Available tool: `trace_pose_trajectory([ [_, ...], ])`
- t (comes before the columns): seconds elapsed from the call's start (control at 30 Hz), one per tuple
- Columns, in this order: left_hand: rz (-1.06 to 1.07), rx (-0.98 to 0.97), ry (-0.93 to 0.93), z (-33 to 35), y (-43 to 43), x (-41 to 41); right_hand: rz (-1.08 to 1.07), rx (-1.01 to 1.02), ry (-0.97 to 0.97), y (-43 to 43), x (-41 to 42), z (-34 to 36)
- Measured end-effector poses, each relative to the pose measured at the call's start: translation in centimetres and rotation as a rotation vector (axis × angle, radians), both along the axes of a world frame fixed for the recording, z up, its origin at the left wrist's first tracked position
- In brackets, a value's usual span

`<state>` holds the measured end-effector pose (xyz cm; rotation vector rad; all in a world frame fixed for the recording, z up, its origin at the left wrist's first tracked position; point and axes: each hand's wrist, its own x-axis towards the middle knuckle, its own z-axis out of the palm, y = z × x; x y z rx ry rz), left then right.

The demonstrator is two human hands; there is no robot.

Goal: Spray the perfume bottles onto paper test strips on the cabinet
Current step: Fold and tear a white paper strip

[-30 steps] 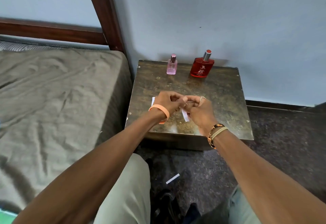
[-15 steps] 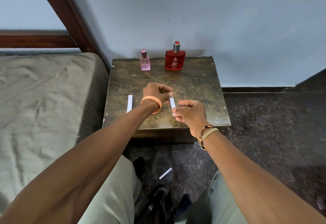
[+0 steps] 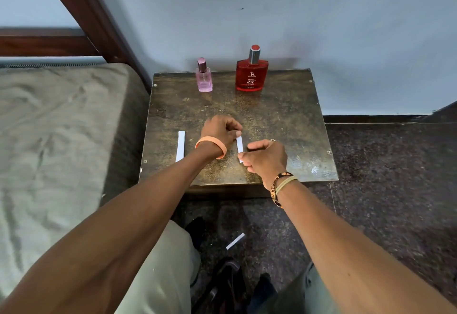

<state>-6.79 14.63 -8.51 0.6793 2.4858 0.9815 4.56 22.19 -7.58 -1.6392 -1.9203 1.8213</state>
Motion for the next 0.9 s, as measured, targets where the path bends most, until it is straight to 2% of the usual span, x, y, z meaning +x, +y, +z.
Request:
trace_pose_trajectory([
  [0.67,0.079,0.013,0.057,-1.5,0.3,0.0,0.025,0.029,0.032,0.4,0.0,-0.6],
  [0.9,0.162,0.028,0.037,0.1,-0.7,0.0,-0.017,-0.05,0.085,0.4,1.2,0.3],
])
